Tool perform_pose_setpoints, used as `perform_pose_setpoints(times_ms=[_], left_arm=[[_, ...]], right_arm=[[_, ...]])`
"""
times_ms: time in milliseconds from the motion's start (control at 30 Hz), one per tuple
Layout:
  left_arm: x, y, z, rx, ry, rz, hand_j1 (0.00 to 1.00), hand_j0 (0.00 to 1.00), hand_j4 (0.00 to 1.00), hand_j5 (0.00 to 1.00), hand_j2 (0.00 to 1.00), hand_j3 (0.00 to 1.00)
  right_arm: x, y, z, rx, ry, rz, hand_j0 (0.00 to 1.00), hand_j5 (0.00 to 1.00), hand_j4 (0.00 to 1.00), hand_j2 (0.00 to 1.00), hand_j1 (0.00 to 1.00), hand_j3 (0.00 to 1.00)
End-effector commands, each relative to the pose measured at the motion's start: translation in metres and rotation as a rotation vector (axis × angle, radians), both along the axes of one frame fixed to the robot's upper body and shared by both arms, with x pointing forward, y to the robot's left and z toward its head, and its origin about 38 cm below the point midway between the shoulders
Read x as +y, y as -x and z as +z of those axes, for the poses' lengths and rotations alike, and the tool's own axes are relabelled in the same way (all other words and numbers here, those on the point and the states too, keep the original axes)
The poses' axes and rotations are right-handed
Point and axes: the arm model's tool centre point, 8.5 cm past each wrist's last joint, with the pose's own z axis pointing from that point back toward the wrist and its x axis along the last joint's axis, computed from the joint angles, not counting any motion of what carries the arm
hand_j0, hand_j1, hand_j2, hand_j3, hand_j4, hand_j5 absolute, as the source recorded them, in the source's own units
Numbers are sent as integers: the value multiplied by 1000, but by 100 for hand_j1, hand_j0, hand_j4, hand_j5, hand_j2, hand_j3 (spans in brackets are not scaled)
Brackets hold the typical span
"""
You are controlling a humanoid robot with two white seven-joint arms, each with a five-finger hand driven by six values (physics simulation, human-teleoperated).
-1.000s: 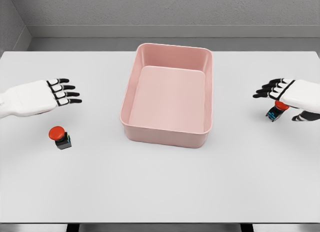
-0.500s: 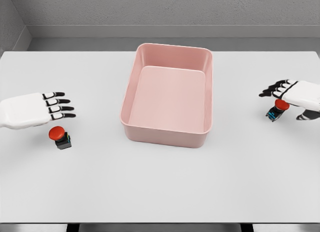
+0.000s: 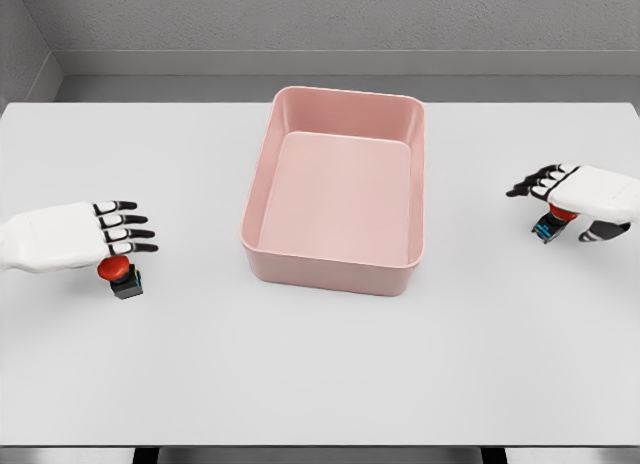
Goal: Put the industrial switch in the basket with both arms
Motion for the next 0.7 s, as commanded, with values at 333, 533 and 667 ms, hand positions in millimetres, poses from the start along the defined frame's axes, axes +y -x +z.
perform_pose_setpoints(times_ms=[333,533,667], left_arm=[[0,8,6,21,28,6,100,100,100,100,100,100],[0,10,4,28,25,4,100,100,100,100,100,100],[2,11,6,26,21,5,100,100,100,100,100,100]], right_arm=[[-3,-7,-5,5,-10,-26,100,100,100,100,100,100],[-4,-7,-5,11,12,-26,71,71,71,71,71,71],[-5,-6,-6,19,18,-27,67,67,67,67,67,67]])
